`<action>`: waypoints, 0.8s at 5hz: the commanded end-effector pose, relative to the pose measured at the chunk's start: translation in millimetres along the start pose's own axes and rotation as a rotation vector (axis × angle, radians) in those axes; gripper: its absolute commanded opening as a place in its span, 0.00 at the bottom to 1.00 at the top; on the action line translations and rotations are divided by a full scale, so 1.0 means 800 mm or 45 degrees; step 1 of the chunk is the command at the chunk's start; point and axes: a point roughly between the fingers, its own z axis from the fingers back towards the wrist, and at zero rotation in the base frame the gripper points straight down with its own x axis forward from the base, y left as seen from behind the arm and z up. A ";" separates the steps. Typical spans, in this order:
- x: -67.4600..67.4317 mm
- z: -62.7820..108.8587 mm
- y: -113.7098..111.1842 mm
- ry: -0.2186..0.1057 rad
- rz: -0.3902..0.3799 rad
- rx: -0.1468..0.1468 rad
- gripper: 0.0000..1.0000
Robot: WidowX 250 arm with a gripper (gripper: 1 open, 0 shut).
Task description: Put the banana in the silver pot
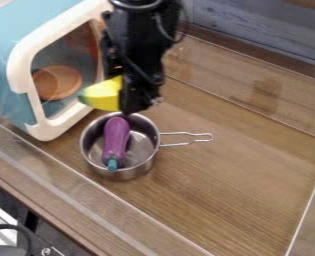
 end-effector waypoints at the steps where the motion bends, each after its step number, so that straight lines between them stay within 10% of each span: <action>1: -0.006 0.004 0.008 -0.038 0.011 0.023 0.00; 4: -0.012 0.003 0.014 -0.046 0.048 0.018 0.00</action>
